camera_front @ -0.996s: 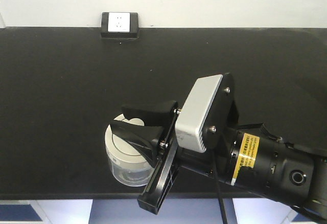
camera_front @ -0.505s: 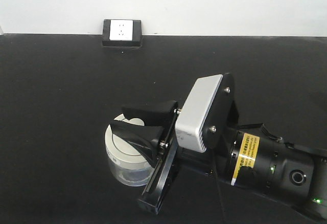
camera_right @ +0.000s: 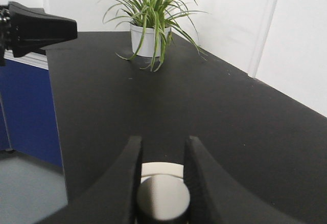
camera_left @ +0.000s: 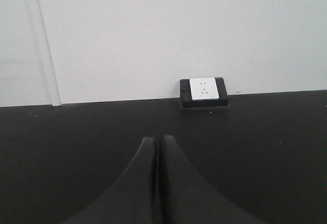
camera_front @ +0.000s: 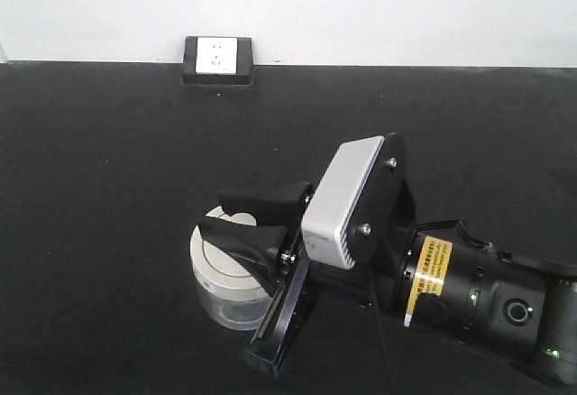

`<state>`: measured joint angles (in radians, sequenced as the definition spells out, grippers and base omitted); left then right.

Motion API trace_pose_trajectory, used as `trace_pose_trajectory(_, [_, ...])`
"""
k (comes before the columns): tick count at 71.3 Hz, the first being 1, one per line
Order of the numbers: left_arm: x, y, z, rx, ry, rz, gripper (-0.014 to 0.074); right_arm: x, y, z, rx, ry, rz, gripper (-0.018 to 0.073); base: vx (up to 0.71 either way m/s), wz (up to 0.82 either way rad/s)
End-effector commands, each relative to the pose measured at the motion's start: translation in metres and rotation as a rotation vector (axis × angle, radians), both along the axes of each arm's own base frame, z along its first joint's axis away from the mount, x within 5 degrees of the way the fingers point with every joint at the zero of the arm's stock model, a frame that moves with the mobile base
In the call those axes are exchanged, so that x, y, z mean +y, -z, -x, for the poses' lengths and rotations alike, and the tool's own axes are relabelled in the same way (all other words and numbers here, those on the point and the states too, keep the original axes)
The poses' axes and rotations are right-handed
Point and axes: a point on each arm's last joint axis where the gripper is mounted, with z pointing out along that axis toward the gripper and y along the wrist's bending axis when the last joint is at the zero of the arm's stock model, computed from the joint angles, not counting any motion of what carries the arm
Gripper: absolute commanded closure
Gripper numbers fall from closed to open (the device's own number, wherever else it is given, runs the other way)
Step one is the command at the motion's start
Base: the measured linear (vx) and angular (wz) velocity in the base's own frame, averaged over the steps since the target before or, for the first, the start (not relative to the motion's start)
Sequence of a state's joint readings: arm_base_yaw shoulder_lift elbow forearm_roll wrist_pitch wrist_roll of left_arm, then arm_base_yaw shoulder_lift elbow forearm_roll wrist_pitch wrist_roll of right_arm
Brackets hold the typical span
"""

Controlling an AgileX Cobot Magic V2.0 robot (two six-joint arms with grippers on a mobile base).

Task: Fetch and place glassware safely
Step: 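Hold the jar in the right gripper above the countertop while the base approaches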

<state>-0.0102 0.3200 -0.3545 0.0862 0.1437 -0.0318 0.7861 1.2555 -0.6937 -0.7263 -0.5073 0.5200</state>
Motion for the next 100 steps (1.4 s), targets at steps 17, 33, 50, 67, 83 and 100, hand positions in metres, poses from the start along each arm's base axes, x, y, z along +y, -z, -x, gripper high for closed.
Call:
trace_pose_trajectory(17, [-0.0011, -0.0139, -0.0012, -0.082, 0.012, 0.019, 0.0603, 0.0, -0.0243, 0.0039, -0.063, -0.037, -0.11, 0.0563, 0.0, 0.0])
trace_pose_trajectory(33, [-0.0011, -0.0139, -0.0012, -0.082, 0.012, 0.019, 0.0603, 0.0, -0.0243, 0.0039, -0.063, -0.037, -0.11, 0.0563, 0.0, 0.0])
trace_pose_trajectory(50, [-0.0011, -0.0139, -0.0012, -0.082, 0.012, 0.019, 0.0603, 0.0, -0.0243, 0.0039, -0.063, -0.037, -0.11, 0.0563, 0.0, 0.0])
trace_pose_trajectory(67, [-0.0011, -0.0139, -0.0012, -0.082, 0.012, 0.019, 0.0603, 0.0, -0.0244, 0.004, -0.063, -0.038, -0.111, 0.0563, 0.0, 0.0])
trace_pose_trajectory(83, [-0.0011, -0.0139, -0.0012, -0.082, 0.012, 0.019, 0.0603, 0.0, -0.0244, 0.004, -0.062, -0.038, -0.112, 0.0563, 0.0, 0.0])
trace_pose_trajectory(100, [-0.0011, -0.0139, -0.0012, -0.082, 0.012, 0.019, 0.0603, -0.0004, -0.0264, 0.0031, -0.051, -0.029, -0.135, 0.0563, 0.0, 0.0])
